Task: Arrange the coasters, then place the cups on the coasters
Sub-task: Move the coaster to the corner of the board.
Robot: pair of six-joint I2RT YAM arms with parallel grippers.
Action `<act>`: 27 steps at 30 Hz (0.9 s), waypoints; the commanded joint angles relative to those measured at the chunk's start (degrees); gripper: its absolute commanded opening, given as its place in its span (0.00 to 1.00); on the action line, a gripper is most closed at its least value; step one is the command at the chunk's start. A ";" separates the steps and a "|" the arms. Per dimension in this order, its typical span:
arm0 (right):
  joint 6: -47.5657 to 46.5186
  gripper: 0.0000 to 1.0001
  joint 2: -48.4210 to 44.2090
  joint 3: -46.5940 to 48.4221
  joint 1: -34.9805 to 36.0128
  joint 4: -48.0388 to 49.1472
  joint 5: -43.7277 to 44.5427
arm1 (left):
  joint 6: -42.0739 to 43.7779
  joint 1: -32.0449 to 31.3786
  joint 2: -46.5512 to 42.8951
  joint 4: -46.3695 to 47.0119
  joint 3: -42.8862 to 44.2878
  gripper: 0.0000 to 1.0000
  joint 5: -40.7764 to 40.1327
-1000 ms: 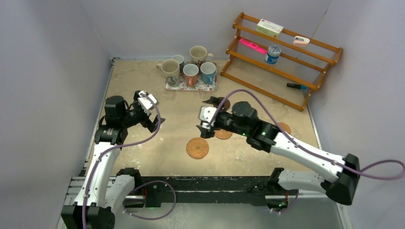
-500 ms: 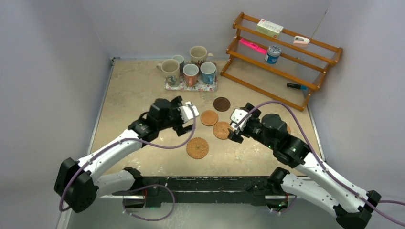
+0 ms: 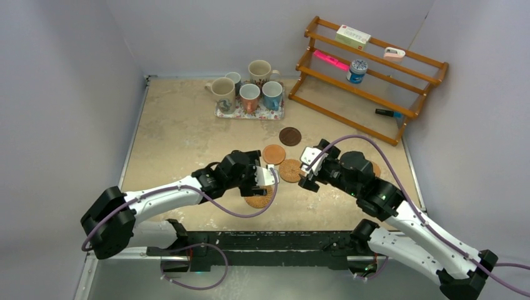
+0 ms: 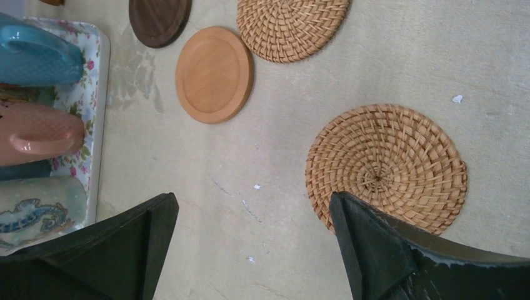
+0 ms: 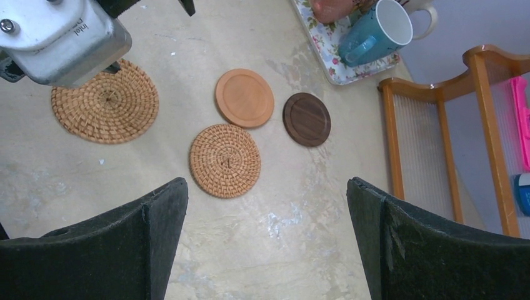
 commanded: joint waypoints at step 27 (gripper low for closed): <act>-0.23 0.99 -3.27 -0.16 -0.10 -1.94 -4.16 | 4.72 -0.66 12.89 7.28 -1.14 1.00 4.26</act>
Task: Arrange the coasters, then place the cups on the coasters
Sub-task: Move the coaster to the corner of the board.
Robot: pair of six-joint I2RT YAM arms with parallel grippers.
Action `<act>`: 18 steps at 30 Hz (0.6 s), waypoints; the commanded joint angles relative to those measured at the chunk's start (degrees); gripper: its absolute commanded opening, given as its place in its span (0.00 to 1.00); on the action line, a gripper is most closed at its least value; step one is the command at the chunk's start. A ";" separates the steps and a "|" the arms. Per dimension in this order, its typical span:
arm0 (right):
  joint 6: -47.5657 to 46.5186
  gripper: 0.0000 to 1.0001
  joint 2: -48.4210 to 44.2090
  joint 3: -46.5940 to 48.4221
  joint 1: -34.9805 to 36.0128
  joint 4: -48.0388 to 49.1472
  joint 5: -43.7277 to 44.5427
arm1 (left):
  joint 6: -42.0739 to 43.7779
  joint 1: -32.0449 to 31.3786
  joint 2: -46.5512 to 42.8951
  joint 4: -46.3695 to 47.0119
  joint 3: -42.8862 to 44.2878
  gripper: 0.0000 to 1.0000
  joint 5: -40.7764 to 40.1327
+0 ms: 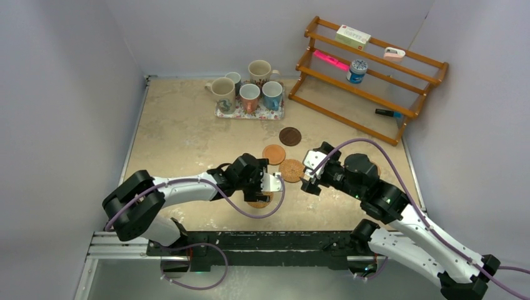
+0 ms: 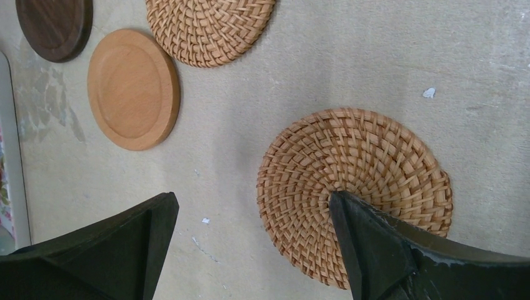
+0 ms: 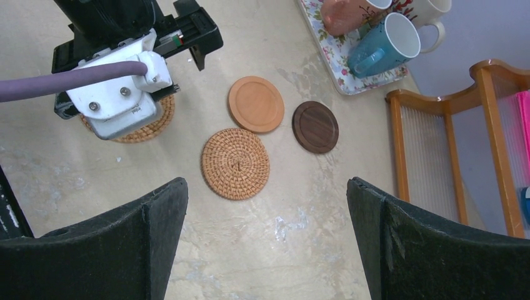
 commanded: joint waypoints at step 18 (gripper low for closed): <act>-0.36 0.99 -0.94 -0.22 -0.11 -0.21 -1.60 | 2.86 12.73 -2.54 1.81 -5.07 1.00 -5.08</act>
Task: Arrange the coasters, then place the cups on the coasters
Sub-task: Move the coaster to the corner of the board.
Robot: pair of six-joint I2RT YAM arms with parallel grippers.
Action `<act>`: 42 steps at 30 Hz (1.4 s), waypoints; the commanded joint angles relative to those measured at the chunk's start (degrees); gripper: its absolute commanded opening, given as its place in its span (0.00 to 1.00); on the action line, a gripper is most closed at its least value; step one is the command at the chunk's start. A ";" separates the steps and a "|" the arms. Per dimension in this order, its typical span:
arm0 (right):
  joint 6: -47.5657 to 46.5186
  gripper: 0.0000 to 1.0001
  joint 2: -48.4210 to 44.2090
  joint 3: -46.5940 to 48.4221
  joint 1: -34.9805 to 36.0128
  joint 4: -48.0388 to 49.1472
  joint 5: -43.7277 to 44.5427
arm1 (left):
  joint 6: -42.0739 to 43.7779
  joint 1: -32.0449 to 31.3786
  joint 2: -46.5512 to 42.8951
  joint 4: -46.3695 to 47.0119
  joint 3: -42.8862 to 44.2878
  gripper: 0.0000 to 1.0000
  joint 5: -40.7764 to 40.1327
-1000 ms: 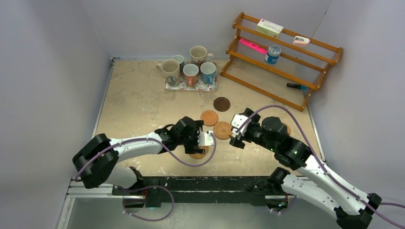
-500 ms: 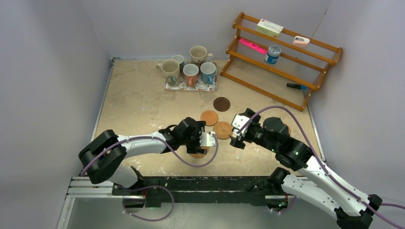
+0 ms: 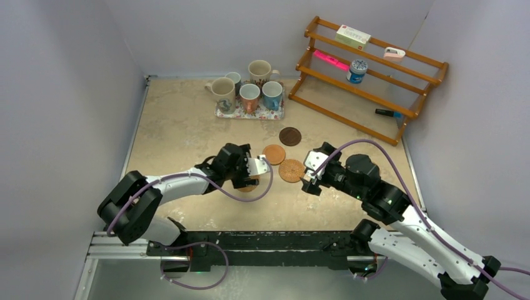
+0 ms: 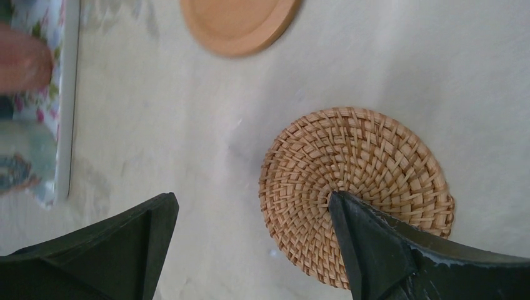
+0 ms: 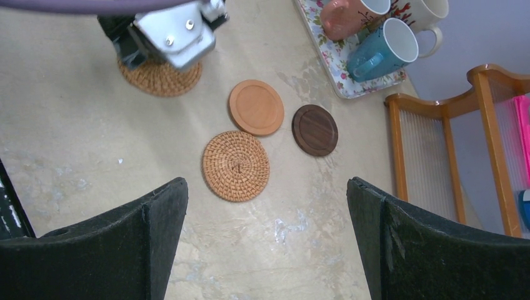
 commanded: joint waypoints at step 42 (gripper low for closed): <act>-0.78 0.99 -0.02 -0.65 -0.10 0.14 -0.64 | 5.26 57.34 11.32 4.87 4.70 1.00 -3.27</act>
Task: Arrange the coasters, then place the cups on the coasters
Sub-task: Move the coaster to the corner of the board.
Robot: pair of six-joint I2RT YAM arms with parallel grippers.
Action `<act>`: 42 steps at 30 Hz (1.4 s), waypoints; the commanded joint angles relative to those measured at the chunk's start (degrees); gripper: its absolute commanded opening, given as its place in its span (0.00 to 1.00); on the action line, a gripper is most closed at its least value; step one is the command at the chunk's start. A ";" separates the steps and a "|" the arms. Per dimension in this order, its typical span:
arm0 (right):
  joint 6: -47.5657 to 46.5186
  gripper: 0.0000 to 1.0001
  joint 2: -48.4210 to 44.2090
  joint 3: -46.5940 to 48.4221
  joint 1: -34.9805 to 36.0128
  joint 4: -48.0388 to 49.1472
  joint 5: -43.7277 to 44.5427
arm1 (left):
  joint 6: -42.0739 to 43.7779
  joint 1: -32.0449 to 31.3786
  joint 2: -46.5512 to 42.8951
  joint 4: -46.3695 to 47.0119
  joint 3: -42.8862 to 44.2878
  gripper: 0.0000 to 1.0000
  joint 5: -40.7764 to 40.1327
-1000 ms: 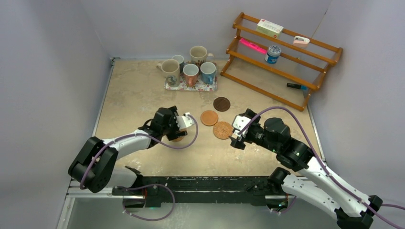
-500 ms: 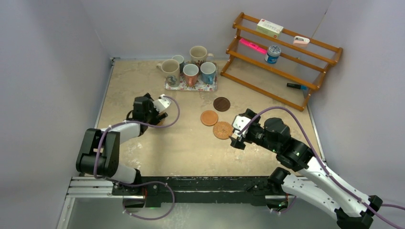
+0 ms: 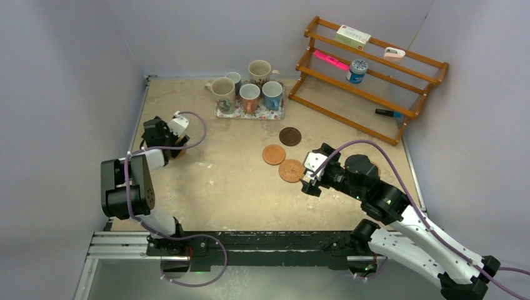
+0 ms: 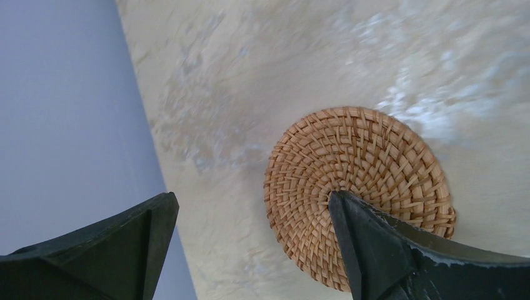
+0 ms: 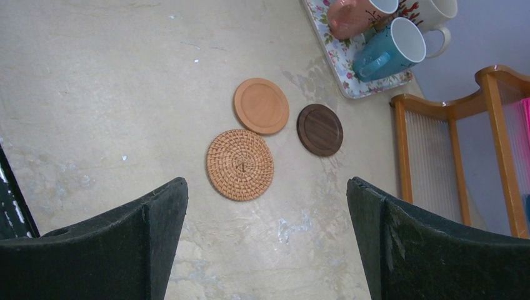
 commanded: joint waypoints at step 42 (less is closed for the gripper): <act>-0.88 0.99 1.70 -0.18 -0.10 0.69 0.49 | -0.81 -0.94 -17.50 -15.20 -0.97 1.00 5.76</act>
